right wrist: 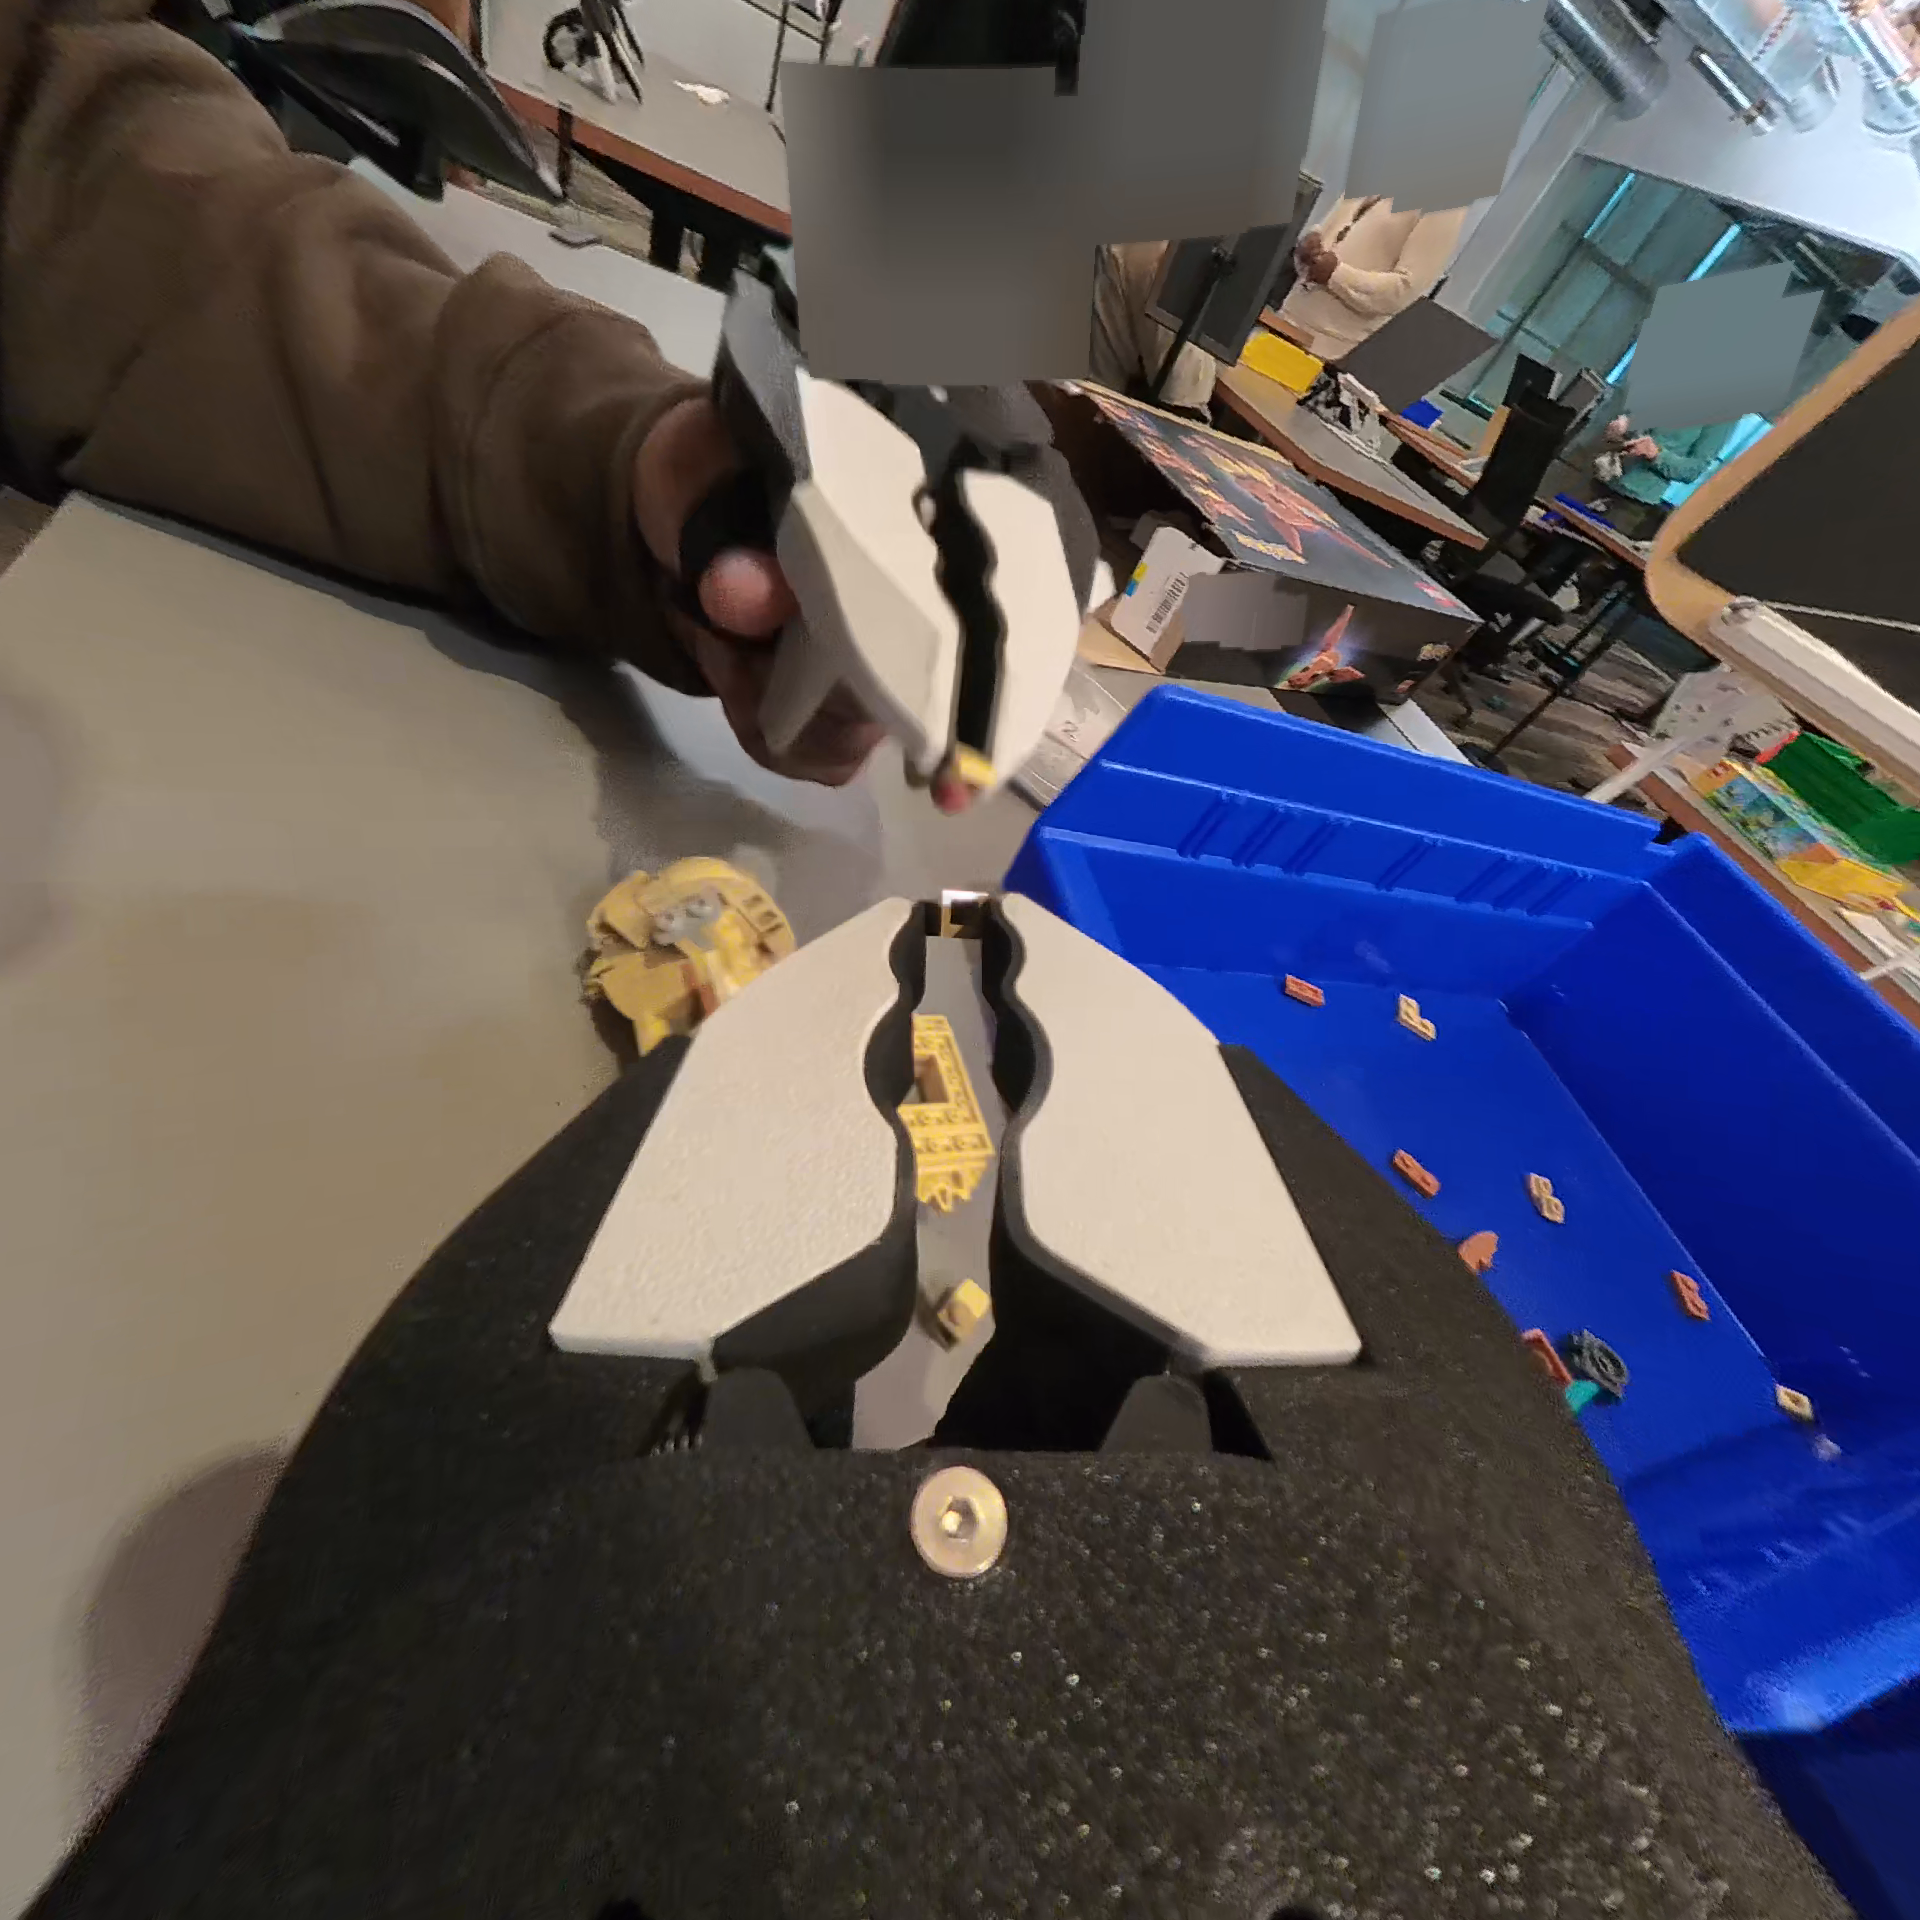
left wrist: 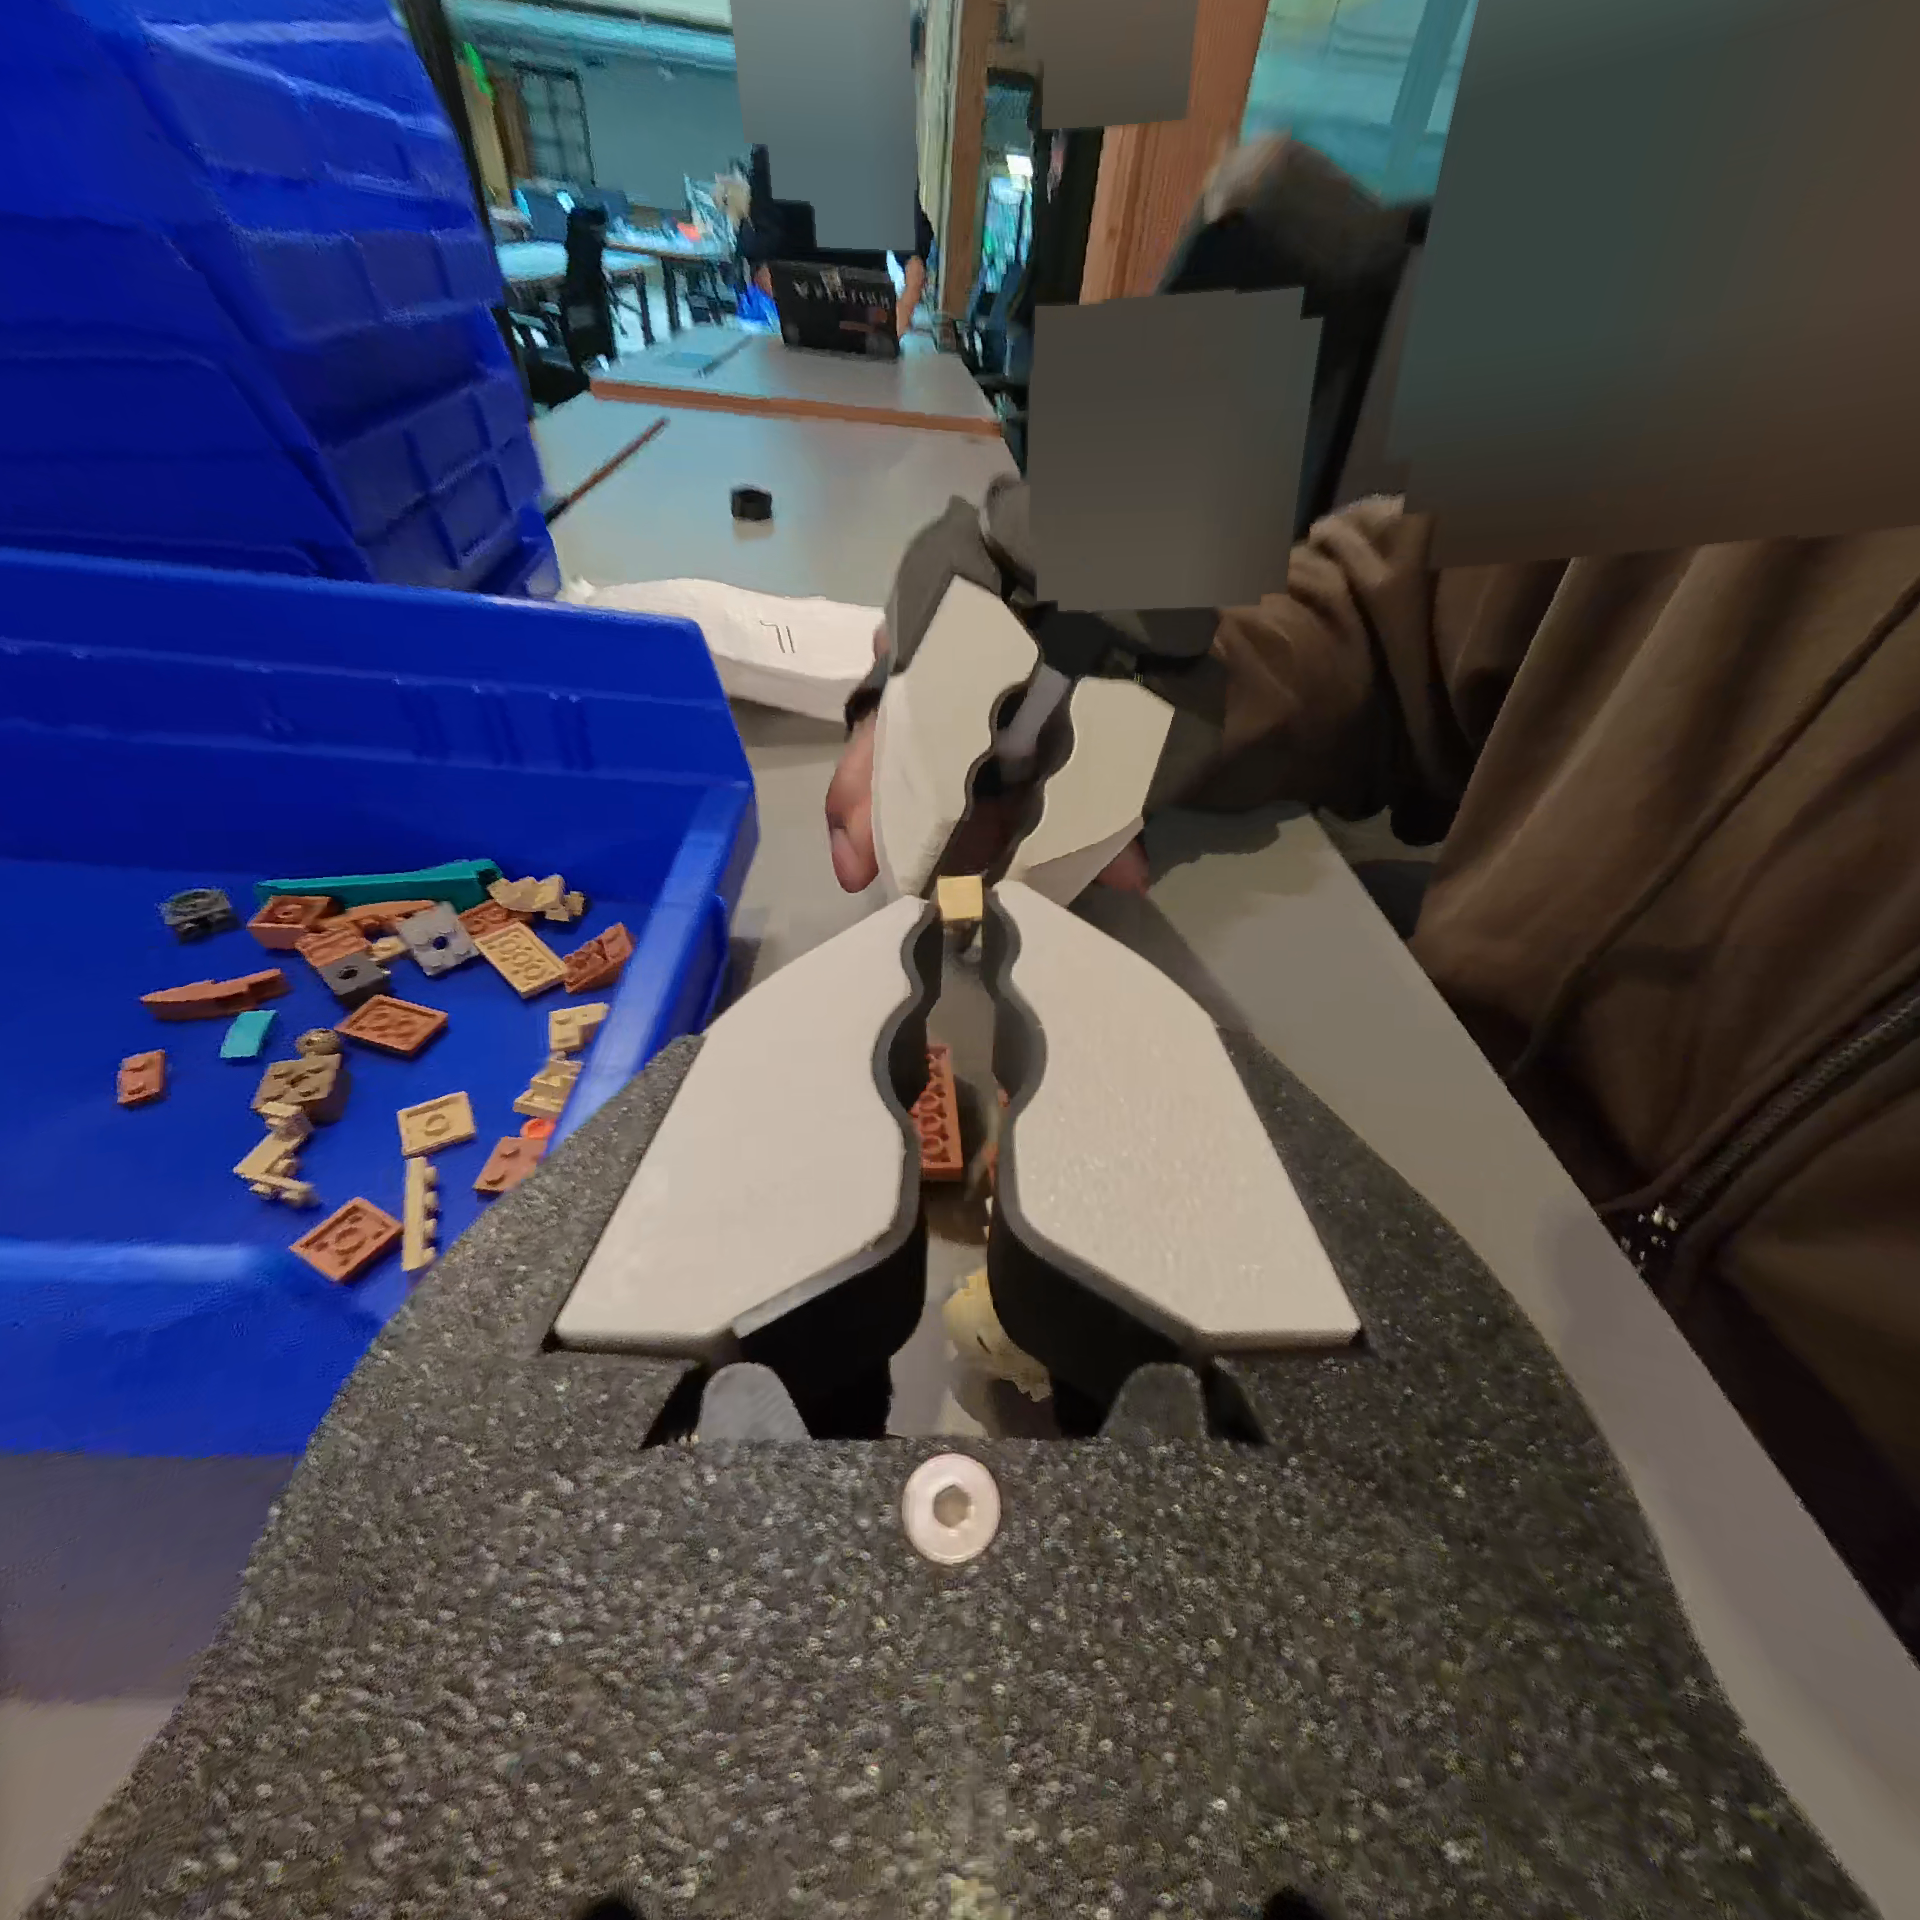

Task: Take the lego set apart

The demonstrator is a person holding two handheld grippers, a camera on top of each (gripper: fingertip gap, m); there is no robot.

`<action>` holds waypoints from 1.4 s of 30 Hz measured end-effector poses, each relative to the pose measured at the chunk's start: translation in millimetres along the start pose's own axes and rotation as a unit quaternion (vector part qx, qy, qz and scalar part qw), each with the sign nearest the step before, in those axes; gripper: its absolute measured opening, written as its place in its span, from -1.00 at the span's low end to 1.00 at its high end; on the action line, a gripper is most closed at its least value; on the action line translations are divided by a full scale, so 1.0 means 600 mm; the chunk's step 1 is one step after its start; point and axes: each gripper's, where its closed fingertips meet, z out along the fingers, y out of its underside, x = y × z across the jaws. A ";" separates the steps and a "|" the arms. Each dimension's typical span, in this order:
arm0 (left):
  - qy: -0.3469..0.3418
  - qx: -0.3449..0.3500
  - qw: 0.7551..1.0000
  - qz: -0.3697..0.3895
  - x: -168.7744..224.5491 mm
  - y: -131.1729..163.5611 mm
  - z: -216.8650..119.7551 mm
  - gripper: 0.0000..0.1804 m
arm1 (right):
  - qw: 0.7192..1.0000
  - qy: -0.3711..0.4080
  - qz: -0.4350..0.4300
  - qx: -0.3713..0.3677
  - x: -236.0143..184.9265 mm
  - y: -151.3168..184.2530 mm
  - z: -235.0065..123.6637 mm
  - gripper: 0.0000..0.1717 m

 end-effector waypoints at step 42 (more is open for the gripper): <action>-0.345 -0.100 0.905 0.226 -0.123 -0.029 -0.022 -0.81 | 0.948 -0.028 0.100 -0.300 0.016 0.163 -0.039 -0.82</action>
